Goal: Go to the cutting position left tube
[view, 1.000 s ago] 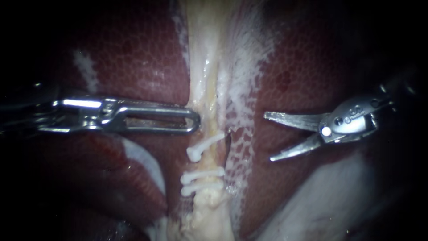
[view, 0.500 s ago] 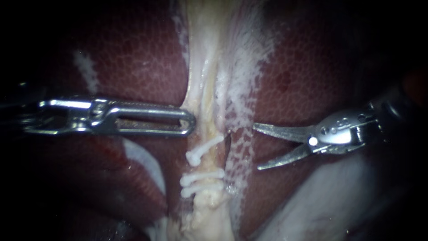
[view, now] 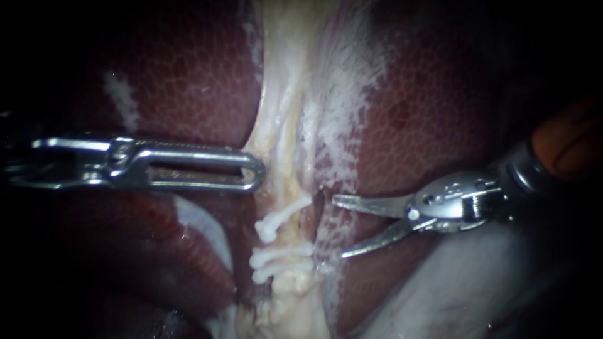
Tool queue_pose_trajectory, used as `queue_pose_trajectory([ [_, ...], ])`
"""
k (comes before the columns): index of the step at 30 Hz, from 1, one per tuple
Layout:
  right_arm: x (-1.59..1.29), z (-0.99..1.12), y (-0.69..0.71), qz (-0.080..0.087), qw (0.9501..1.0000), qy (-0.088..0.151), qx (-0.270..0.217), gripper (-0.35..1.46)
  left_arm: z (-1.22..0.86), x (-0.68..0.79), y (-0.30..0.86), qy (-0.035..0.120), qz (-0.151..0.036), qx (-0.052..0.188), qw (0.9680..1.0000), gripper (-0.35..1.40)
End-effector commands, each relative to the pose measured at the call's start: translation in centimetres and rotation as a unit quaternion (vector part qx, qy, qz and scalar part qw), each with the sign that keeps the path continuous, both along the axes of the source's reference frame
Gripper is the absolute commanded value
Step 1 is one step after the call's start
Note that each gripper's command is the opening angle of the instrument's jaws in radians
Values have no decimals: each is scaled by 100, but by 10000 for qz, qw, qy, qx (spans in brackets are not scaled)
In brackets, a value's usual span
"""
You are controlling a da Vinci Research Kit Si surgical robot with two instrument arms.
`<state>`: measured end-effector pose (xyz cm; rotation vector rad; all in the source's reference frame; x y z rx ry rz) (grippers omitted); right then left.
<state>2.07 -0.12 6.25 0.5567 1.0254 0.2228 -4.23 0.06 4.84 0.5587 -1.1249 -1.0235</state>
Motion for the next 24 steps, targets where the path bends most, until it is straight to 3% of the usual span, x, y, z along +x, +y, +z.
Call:
queue_pose_trajectory([
  [1,3,1,-1,-18,10000,-16,35,75,-2,1,0,-37,-8,-13,10000,-35],
  [10,21,18,-11,-111,9990,-131,423,63,-13,7,0,-41,-36,-39,10000,-35],
  [24,42,21,-14,-267,9962,33,824,46,-22,14,1,-57,-72,-69,9999,-35],
])
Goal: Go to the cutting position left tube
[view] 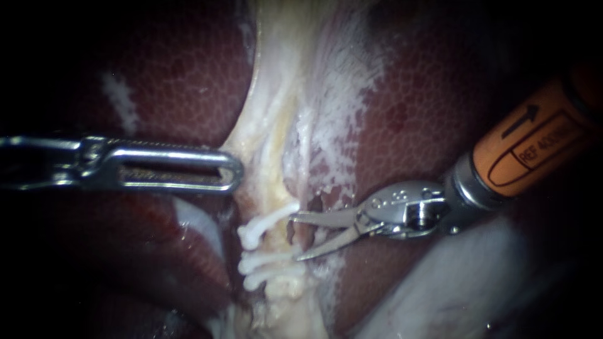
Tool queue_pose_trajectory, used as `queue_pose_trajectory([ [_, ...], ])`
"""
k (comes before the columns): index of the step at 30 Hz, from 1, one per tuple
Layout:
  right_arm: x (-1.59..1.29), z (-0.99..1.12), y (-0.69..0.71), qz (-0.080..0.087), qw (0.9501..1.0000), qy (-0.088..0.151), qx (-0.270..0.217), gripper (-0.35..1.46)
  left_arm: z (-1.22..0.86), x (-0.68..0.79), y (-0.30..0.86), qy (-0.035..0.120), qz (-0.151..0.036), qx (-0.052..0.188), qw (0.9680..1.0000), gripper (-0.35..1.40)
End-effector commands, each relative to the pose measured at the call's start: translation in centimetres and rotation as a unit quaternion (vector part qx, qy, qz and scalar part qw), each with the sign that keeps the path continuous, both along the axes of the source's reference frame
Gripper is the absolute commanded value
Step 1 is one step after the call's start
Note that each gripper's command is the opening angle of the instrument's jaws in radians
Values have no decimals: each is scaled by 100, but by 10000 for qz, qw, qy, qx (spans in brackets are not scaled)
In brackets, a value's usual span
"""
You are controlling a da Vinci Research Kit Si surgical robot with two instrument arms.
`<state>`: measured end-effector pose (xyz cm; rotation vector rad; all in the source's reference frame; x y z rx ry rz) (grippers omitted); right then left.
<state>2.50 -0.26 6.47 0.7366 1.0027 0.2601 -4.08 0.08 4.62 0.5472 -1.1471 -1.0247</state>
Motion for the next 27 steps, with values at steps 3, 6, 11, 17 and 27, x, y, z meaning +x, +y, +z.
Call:
queue_pose_trajectory([
  [3,5,-1,0,12,10000,12,-10,45,0,0,0,3,-2,1,10000,-35],
  [6,8,-1,0,13,10000,23,33,45,0,0,0,3,-2,1,10000,-35],
  [11,14,-1,1,22,10000,73,48,45,0,0,0,3,-3,0,10000,-35],
  [17,26,-1,2,26,9999,124,78,45,0,0,0,4,-3,0,10000,-35],
  [27,40,-3,1,29,9998,145,163,26,1,0,0,5,-4,-2,10000,-35],
])
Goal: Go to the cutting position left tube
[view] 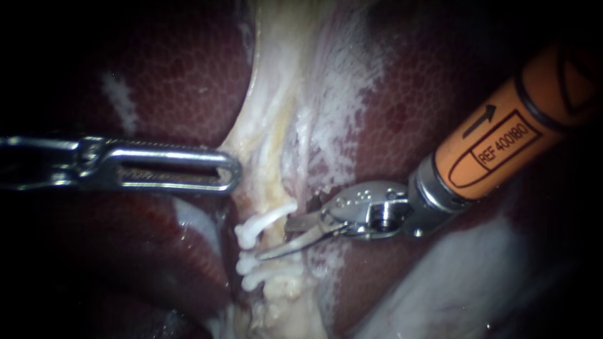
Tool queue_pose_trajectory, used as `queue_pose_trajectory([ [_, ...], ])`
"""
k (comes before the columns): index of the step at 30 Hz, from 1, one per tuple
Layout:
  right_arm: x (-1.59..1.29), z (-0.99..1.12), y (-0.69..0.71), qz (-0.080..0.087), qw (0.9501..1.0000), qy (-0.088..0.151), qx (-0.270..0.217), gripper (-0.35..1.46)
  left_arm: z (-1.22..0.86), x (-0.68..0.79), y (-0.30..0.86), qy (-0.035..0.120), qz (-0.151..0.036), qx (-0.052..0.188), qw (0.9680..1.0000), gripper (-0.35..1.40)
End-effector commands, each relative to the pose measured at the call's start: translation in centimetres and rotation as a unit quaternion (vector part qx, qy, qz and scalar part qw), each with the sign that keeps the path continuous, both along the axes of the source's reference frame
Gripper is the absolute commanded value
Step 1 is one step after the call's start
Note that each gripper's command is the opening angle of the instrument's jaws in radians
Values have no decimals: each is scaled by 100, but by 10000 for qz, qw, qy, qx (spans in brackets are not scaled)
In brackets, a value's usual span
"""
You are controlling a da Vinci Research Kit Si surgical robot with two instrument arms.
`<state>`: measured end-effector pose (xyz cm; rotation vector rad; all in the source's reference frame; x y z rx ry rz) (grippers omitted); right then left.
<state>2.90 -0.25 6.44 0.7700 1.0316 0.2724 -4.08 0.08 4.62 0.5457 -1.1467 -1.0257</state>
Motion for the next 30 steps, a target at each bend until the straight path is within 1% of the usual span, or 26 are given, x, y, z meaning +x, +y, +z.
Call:
queue_pose_trajectory([
  [1,0,0,0,7,10000,5,-3,25,0,0,0,0,1,-1,10000,-35],
  [2,1,0,0,6,10000,6,-3,25,1,0,0,1,0,-1,10000,-35],
  [6,2,1,1,15,10000,-6,22,11,1,-1,-1,2,0,-2,10000,-35],
  [30,3,2,1,1,10000,5,21,14,2,0,0,0,2,-3,10000,-35],
])
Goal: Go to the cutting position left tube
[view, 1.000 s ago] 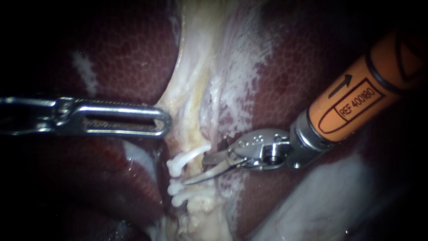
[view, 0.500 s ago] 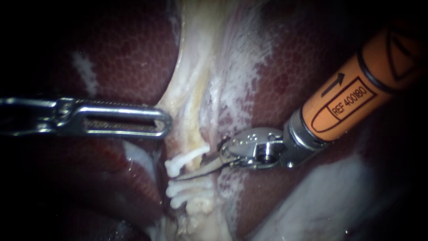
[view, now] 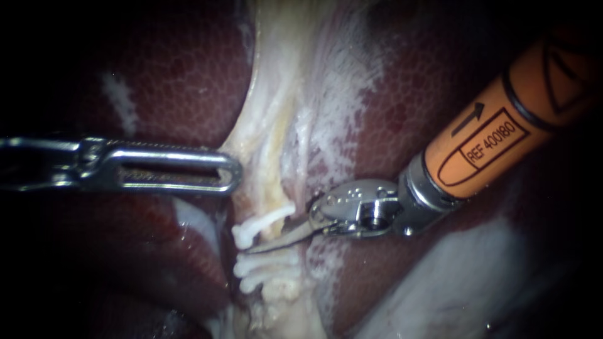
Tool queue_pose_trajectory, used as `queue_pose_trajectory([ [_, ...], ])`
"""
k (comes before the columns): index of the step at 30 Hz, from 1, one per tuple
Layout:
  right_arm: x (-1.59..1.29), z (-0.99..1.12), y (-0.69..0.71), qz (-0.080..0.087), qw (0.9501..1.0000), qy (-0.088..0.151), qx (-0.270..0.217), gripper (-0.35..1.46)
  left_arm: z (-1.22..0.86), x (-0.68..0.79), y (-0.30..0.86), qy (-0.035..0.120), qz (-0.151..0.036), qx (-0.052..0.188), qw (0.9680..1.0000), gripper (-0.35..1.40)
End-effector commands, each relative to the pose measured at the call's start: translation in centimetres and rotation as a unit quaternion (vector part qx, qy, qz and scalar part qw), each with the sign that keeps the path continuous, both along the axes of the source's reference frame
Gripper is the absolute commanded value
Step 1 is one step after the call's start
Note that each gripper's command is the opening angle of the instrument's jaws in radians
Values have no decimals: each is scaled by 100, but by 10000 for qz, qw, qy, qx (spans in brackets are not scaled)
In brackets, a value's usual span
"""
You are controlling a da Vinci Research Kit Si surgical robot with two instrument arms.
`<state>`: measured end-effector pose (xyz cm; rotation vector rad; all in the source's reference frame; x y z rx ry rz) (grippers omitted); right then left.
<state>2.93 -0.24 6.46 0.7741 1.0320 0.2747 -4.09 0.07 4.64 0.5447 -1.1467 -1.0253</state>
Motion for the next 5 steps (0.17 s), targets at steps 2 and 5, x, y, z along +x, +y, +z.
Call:
queue_pose_trajectory([
  [2,0,0,0,-1,10000,2,-1,14,0,0,0,-2,2,2,10000,-35],
  [5,0,0,0,-3,10000,3,-1,16,0,0,0,-2,2,2,10000,-35],
])
